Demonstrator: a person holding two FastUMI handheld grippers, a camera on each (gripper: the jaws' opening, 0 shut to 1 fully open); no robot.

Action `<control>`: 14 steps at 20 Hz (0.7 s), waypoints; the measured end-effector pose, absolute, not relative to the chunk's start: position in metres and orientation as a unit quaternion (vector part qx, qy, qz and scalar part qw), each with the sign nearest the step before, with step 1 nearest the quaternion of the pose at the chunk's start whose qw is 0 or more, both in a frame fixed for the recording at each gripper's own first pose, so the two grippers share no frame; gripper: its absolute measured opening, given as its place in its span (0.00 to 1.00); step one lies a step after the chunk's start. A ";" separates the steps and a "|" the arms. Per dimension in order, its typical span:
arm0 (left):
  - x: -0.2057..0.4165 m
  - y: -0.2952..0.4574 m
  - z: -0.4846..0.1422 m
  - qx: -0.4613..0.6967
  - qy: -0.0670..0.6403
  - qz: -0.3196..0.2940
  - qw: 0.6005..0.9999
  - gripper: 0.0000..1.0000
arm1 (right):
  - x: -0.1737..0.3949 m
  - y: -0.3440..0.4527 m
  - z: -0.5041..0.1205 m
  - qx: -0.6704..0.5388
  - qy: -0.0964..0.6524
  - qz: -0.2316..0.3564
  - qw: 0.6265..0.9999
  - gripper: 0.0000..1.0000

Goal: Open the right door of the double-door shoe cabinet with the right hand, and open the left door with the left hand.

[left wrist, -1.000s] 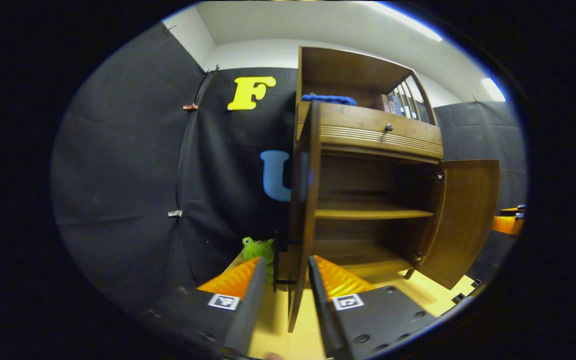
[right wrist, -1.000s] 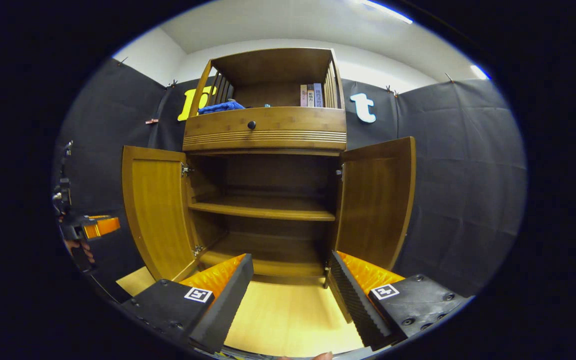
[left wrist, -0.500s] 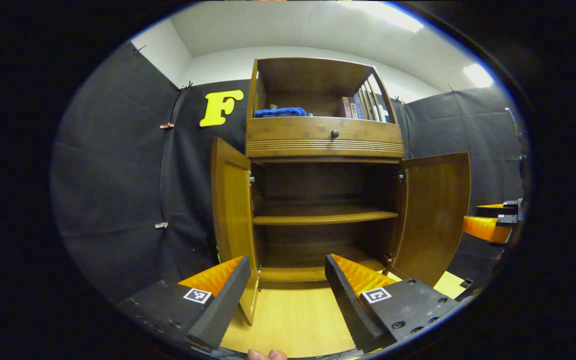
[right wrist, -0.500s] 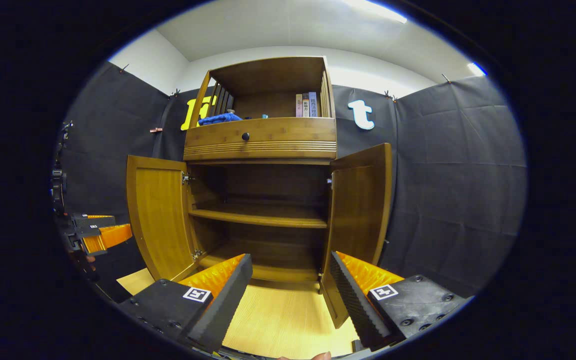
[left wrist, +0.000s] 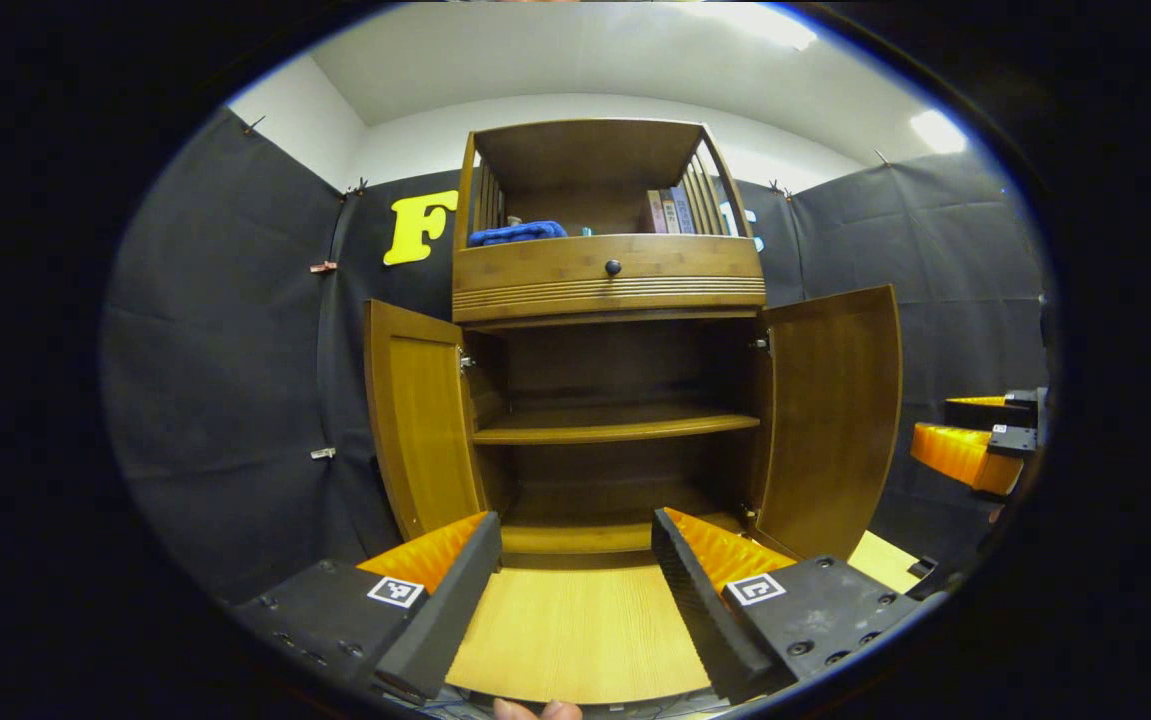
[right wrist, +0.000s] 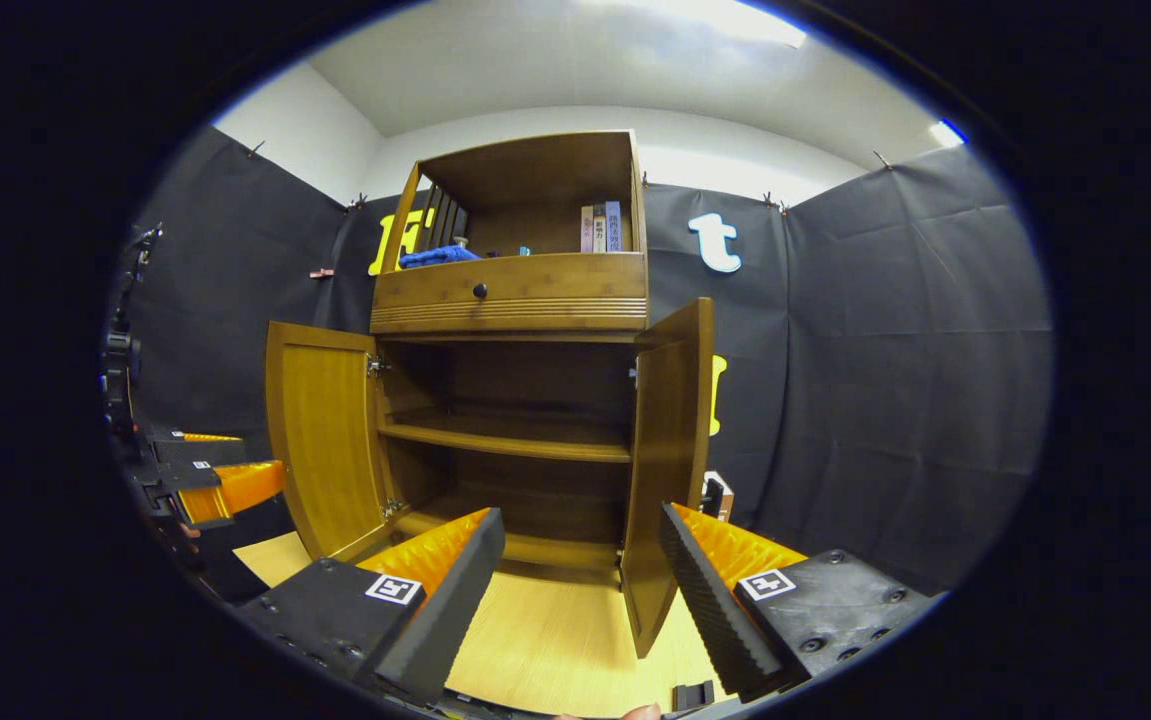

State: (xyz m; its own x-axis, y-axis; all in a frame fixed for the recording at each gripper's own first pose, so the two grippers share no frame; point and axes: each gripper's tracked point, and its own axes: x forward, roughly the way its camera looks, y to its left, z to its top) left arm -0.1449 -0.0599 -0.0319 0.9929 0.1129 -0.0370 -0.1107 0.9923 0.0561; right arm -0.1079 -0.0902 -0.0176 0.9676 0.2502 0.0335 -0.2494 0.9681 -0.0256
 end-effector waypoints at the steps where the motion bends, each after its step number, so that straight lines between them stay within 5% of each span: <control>1: -0.147 -0.067 -0.033 0.034 0.017 0.054 0.998 0.95 | -0.110 -0.096 -0.019 -0.011 -0.019 0.126 0.992 0.98; 14: -0.181 -0.079 -0.017 0.002 -0.007 0.101 0.995 0.96 | -0.133 -0.116 -0.013 0.008 -0.034 0.119 0.992 0.99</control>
State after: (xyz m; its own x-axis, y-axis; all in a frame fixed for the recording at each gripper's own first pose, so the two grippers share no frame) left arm -0.1812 -0.0793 -0.0174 0.9794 0.2013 0.0147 -0.2014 0.9795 0.0028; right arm -0.1326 -0.1163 -0.0126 0.9693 0.2358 0.0698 -0.2368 0.9715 0.0076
